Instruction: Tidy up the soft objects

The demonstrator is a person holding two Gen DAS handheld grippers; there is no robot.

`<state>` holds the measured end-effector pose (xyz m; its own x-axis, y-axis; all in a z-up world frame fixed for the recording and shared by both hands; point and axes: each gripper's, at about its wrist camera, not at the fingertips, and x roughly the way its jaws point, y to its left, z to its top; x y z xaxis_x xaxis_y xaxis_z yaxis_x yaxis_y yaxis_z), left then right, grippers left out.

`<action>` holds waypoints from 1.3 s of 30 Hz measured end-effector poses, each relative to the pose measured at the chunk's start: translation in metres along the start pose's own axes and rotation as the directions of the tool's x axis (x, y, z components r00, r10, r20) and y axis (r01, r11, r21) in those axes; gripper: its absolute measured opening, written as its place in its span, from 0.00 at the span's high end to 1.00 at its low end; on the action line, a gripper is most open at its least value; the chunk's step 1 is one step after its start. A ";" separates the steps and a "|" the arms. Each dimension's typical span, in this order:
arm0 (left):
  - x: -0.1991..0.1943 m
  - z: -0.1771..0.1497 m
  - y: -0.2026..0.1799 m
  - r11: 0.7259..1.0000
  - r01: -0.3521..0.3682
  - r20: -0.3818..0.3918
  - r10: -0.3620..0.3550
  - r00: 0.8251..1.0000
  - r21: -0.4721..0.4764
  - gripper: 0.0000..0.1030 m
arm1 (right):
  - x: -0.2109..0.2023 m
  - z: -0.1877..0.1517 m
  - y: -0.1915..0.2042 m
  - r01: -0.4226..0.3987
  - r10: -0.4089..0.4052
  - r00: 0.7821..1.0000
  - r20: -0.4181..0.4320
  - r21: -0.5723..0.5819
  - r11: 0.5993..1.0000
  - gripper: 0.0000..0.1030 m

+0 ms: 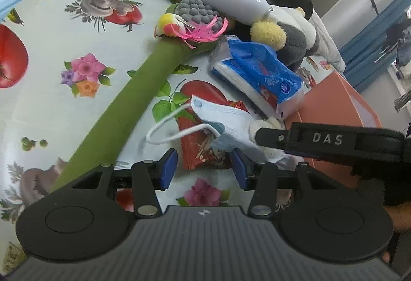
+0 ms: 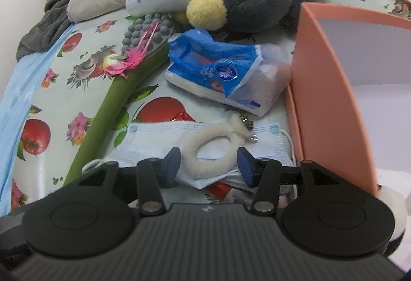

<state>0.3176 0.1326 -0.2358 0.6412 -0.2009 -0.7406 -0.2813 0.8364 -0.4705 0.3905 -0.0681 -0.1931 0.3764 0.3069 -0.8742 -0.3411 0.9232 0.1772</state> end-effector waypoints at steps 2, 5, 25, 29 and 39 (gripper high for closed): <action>0.004 0.001 -0.001 1.000 0.000 0.000 0.000 1.000 -0.011 0.48 | 0.004 -0.001 0.002 0.003 -0.003 1.000 -0.005 -0.014 1.000 0.51; 0.010 0.001 -0.003 1.000 -0.013 0.000 0.013 1.000 -0.007 0.49 | 0.009 -0.001 -0.001 0.000 0.000 1.000 -0.012 0.003 1.000 0.53; -0.026 -0.010 -0.002 0.998 -0.050 0.001 0.050 0.999 -0.045 0.62 | -0.035 -0.020 0.003 -0.023 0.026 0.998 0.059 -0.043 0.999 0.91; -0.052 -0.024 -0.007 0.997 -0.055 0.005 0.056 0.998 -0.048 0.62 | -0.061 -0.035 0.007 -0.024 0.029 0.996 0.083 -0.062 0.998 0.91; -0.116 -0.073 -0.011 0.996 -0.072 0.008 0.073 0.997 -0.048 0.62 | -0.114 -0.090 0.012 -0.048 0.057 0.993 0.103 -0.089 0.995 0.91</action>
<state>0.1943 0.1090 -0.1801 0.6244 -0.1355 -0.7692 -0.3614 0.8230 -0.4383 0.2655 -0.1130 -0.1321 0.4434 0.3812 -0.8112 -0.4337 0.8833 0.1780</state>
